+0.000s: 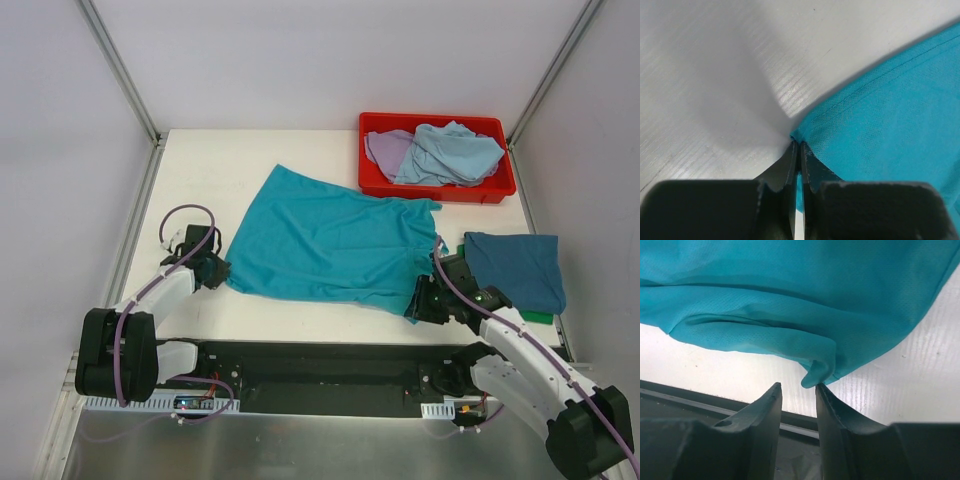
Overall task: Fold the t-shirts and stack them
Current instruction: Flatten out the tshirt, then fold the flattened tshirt in 1/3 of the way
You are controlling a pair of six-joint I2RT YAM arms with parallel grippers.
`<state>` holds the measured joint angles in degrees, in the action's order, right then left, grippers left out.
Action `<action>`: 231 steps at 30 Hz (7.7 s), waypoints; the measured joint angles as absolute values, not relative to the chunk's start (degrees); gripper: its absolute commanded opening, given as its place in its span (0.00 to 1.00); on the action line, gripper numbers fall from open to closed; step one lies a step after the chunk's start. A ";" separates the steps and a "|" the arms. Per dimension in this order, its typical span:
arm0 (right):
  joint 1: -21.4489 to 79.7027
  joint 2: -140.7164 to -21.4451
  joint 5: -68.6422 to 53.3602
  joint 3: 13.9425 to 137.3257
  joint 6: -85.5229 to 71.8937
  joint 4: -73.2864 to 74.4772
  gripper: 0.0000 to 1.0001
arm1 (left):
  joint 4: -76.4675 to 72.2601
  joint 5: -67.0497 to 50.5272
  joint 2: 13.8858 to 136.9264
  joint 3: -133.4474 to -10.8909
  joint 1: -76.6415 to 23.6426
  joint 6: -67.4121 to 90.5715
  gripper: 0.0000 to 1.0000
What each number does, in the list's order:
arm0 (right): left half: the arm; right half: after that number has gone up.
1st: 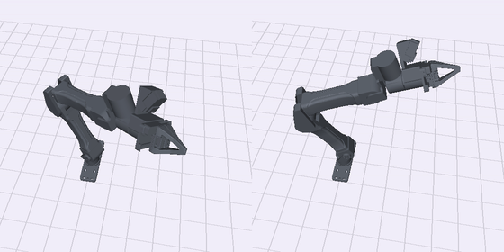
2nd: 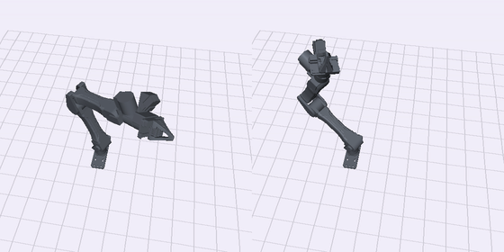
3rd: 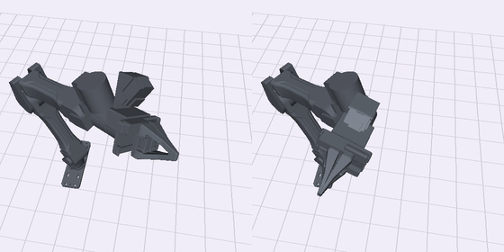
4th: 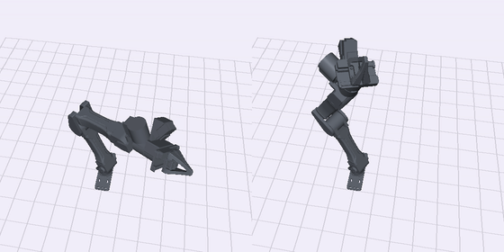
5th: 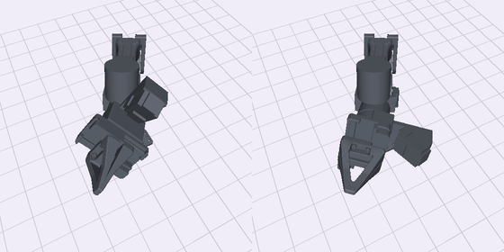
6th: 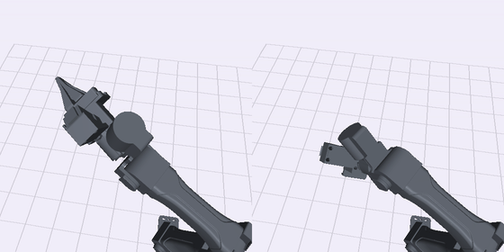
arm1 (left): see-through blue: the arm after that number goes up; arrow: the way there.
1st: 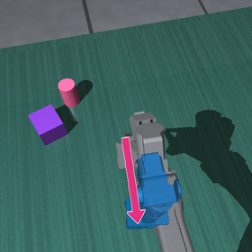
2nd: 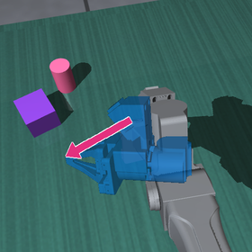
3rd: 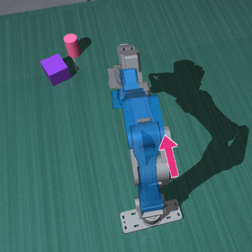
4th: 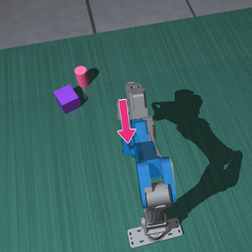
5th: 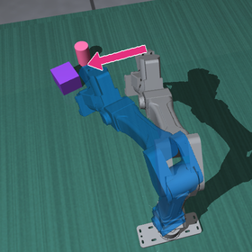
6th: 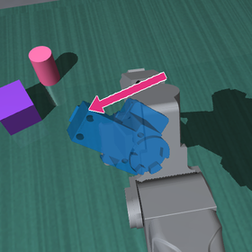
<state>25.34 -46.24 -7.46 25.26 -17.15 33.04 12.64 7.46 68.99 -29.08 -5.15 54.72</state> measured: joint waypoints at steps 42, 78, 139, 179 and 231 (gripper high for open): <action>25.02 -38.20 -19.33 32.12 -13.21 47.03 0.00 | 16.10 7.55 56.03 -28.12 -5.15 51.68 0.00; 24.93 -28.10 -22.41 60.80 -16.21 68.38 0.00 | 44.47 13.74 31.22 -42.15 -5.15 58.43 0.00; 13.65 -99.13 -3.11 72.34 -4.03 8.69 0.00 | 24.23 -0.03 118.10 -91.48 -4.01 38.61 0.00; 21.41 -46.33 -10.00 35.11 -29.85 20.58 0.00 | 23.81 -11.27 102.59 -78.56 1.76 19.16 0.00; 15.68 -95.81 -10.17 56.49 -16.73 19.53 0.96 | 29.30 -18.55 106.30 -70.26 5.37 23.81 0.99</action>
